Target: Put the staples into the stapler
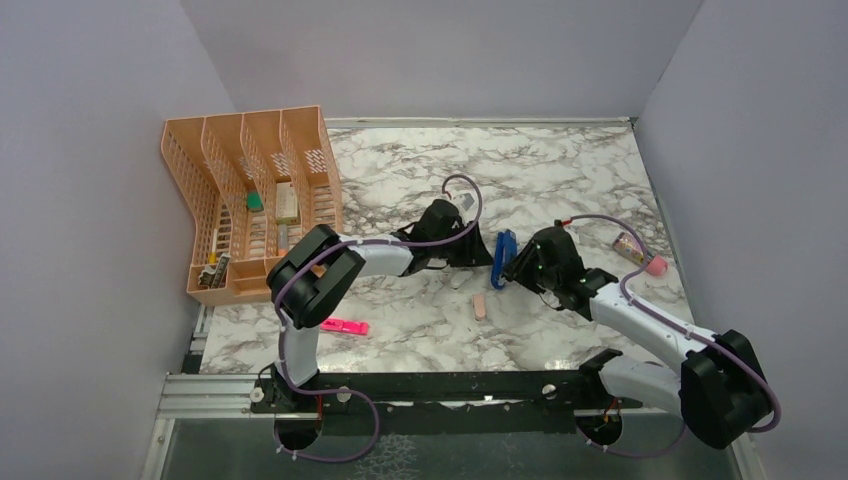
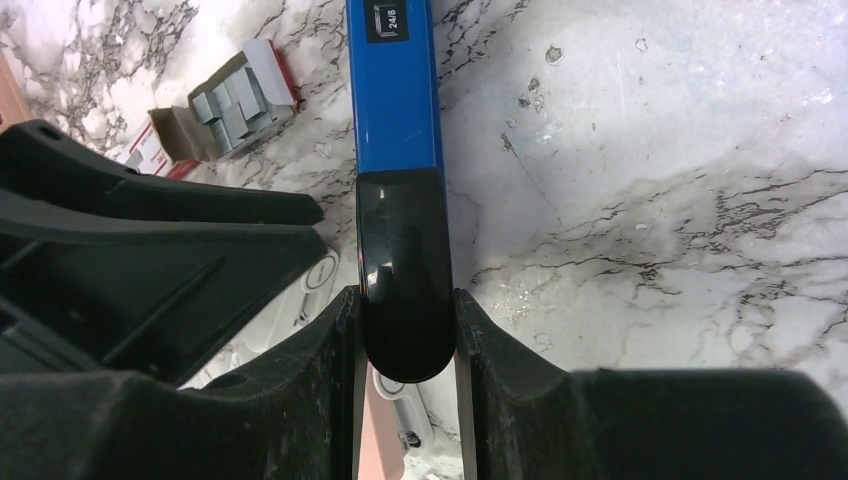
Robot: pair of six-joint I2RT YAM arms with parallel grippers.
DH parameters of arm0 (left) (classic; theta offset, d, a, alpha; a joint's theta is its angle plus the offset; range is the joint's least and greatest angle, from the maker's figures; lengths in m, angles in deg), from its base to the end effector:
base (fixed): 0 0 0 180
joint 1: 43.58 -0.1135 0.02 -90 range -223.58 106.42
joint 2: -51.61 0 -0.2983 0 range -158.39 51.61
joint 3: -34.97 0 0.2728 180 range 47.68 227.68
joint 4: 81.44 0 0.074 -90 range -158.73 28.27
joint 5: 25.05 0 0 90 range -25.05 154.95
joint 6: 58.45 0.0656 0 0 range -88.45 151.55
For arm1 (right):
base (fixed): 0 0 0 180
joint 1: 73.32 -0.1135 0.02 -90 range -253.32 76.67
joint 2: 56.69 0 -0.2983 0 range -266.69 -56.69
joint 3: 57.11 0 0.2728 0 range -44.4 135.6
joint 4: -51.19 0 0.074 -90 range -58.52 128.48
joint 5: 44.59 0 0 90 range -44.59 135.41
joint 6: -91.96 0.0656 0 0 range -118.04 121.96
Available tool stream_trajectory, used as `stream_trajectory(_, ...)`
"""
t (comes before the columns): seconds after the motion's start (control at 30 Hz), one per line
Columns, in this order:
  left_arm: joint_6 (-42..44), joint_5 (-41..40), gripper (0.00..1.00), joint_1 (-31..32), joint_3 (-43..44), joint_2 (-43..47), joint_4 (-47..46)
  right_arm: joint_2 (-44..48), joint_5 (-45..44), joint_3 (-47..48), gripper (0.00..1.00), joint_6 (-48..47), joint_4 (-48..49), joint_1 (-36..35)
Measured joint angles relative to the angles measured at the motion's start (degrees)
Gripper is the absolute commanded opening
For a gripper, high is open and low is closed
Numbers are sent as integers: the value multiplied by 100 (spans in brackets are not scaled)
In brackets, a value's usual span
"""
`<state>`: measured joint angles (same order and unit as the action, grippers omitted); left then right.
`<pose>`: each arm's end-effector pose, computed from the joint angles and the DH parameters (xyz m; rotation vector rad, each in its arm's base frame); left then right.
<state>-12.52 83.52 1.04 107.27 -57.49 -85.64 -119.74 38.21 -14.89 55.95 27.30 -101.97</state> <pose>0.3062 -0.3315 0.1586 0.2234 2.3681 -1.1836 0.2133 0.1072 0.1845 0.5910 2.3403 0.5505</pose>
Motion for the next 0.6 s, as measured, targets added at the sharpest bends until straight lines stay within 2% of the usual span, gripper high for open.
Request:
stream_trajectory(0.17,17,280,40,98,258,-382,-46,0,7,0,19,24,70,0)
stream_trajectory(0.37,17,391,21,240,332,-527,-81,0,11,0,19,24,98,17)
stream_trajectory(0.5,-11,448,2,271,332,-555,-118,0,17,0,19,20,76,17)
stream_trajectory(0.6,-57,387,0,229,332,-568,-107,0,13,4,19,17,66,17)
